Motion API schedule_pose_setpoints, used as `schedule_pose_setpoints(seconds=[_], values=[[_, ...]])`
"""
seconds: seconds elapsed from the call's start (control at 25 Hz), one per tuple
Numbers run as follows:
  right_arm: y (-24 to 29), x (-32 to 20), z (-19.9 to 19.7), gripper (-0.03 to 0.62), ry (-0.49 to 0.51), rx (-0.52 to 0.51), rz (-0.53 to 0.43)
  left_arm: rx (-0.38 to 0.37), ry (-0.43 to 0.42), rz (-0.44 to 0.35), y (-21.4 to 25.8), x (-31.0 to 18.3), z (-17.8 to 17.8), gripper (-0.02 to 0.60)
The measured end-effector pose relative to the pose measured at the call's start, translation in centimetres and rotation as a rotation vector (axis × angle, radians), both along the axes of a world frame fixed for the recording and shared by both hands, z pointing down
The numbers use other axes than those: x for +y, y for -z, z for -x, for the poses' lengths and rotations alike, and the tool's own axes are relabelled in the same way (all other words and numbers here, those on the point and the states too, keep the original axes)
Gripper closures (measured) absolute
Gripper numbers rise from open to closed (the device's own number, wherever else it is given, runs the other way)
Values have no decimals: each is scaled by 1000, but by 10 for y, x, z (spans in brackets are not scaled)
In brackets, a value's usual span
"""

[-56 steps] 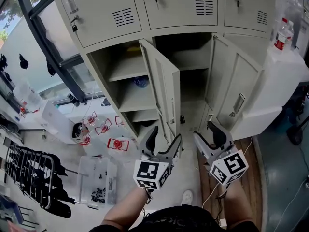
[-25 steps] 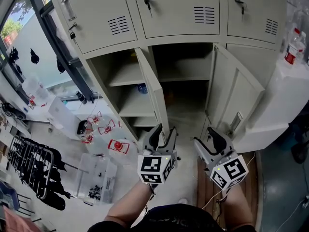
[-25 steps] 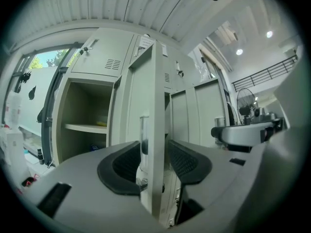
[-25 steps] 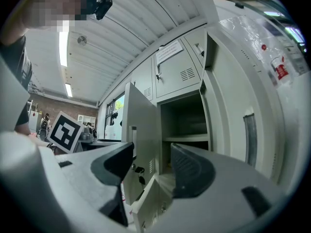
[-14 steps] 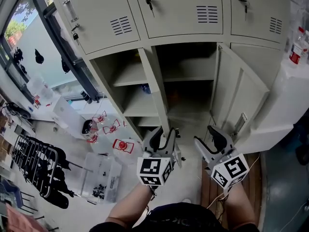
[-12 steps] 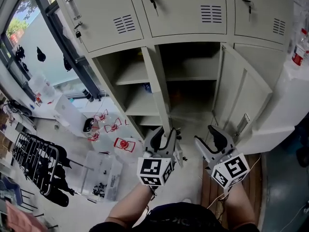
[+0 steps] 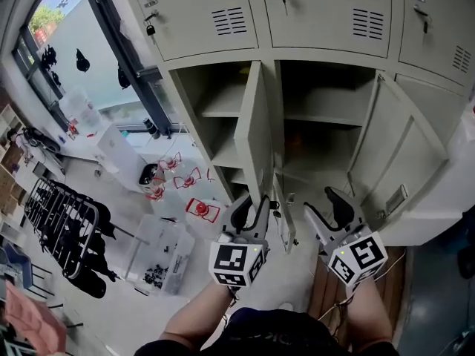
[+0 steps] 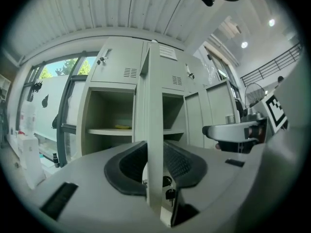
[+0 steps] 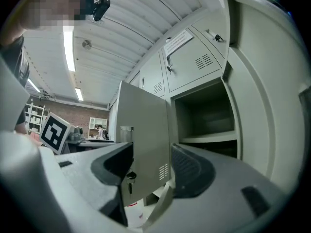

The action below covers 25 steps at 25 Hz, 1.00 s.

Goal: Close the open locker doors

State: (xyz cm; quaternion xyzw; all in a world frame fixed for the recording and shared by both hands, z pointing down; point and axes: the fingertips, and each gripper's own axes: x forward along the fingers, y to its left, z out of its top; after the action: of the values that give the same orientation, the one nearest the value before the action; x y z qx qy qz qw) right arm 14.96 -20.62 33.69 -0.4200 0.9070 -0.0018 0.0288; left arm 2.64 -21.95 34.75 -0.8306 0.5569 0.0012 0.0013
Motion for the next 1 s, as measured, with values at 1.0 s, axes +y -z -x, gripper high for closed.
schedule_pose_setpoints(seconds=[1.0], values=[[7, -50, 115, 362, 33, 11, -2, 17, 126, 18, 2, -52, 151, 457]])
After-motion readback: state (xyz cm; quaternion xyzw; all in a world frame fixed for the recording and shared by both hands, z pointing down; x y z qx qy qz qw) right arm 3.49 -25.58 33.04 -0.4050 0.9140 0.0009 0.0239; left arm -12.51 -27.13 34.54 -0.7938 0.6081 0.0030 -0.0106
